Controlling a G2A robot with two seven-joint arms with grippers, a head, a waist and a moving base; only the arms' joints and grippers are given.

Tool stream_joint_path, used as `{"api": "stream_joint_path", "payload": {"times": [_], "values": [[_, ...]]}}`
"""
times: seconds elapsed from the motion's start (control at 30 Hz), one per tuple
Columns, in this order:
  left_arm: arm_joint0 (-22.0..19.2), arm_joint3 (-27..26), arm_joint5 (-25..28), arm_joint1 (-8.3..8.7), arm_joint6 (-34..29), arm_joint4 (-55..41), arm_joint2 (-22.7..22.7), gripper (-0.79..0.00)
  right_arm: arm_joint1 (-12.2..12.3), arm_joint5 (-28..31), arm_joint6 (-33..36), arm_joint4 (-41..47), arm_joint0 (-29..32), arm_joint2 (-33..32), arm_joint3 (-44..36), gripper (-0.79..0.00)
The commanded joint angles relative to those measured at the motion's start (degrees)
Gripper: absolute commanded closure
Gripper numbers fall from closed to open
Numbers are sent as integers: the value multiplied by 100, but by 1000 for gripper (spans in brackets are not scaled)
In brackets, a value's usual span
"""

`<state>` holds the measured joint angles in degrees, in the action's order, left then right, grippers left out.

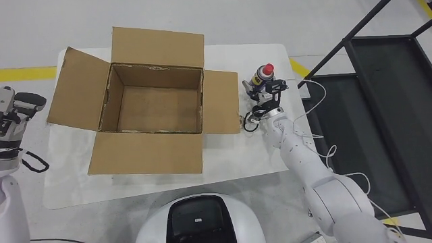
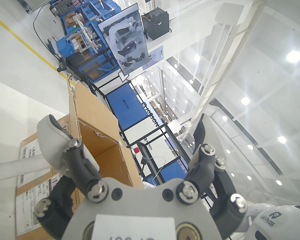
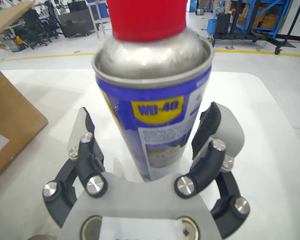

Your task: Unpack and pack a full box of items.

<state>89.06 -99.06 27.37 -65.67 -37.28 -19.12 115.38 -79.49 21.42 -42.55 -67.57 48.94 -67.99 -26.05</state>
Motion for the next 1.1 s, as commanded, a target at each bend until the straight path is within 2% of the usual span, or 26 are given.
{"api": "stream_joint_path", "payload": {"times": [0.0,0.17,0.33,0.5,0.77,0.93,1.07], "values": [[0,0,0,0,0,0,0,-785,36,69,-155,-135,51,4,-127,-785],[0,0,0,0,0,0,0,-785,199,412,-322,-283,342,-164,-649,-785],[0,0,0,0,0,0,0,-785,417,567,99,-387,849,-506,-1484,-785],[0,0,0,0,0,0,0,-785,660,639,755,-284,1604,-1129,-2724,-785],[0,0,0,0,0,0,0,-785,1011,1009,2118,-531,3226,-2224,-4969,-785],[0,0,0,0,0,0,0,-785,1093,1068,2905,-424,3853,-2592,-5815,-785],[0,0,0,0,0,0,0,-785,1095,1060,2977,-364,3902,-2604,-5910,-785]]}}
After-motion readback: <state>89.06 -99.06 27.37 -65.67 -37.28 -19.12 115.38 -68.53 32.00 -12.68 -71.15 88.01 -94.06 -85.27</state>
